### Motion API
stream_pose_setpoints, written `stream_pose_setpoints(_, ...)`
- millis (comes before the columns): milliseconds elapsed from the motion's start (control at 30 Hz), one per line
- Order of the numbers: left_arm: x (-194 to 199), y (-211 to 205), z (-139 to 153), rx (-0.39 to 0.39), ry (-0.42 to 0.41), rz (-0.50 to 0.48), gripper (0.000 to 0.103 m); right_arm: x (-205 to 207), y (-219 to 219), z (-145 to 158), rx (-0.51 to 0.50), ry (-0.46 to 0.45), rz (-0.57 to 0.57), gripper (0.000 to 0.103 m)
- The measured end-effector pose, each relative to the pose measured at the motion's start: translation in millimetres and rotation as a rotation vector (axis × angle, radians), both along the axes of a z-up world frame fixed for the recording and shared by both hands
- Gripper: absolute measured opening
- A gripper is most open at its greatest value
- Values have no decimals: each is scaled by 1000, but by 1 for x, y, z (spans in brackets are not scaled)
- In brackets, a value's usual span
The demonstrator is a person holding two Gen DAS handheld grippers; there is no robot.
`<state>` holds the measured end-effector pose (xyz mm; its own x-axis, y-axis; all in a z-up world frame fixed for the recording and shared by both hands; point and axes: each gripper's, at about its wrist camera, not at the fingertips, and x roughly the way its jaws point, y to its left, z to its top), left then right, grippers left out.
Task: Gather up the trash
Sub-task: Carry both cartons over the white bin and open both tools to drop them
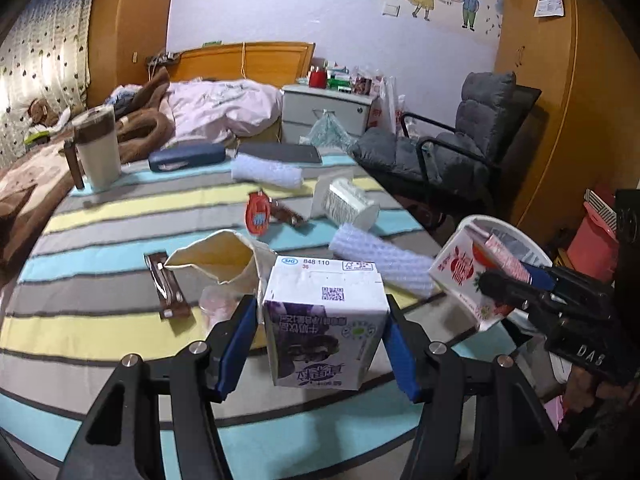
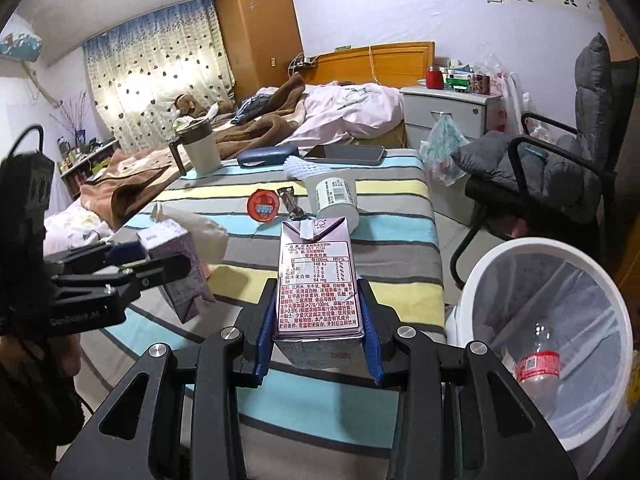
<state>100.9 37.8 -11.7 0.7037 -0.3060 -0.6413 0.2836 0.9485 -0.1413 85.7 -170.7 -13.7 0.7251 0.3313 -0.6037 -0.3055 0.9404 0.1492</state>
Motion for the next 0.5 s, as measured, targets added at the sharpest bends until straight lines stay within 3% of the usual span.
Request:
stream_pose_setpoints(233,-4,2,-14,8,40,-15,64,1,6,-8,4,26,18,40)
stream_pose_setpoints(500,-22,11,-12,2,2,19,78,-1,2,-9,9,30,22,40)
